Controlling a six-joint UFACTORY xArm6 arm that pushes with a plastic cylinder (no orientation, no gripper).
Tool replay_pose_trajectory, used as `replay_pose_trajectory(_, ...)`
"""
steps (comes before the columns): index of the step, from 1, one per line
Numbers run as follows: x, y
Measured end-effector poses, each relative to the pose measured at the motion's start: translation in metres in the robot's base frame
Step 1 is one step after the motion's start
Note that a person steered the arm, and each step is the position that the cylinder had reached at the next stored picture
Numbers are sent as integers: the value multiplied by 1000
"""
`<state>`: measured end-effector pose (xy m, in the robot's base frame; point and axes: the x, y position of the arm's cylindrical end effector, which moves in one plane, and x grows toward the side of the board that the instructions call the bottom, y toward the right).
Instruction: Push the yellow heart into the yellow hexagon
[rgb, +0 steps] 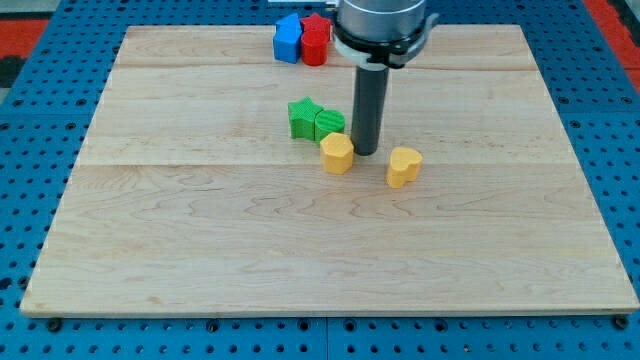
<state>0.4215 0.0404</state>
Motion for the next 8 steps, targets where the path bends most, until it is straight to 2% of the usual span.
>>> replay_pose_trajectory(1,0,25)
replay_pose_trajectory(3,8,156)
replay_pose_trajectory(4,32,152)
replay_pose_trajectory(5,45,120)
replay_pose_trajectory(8,19,36)
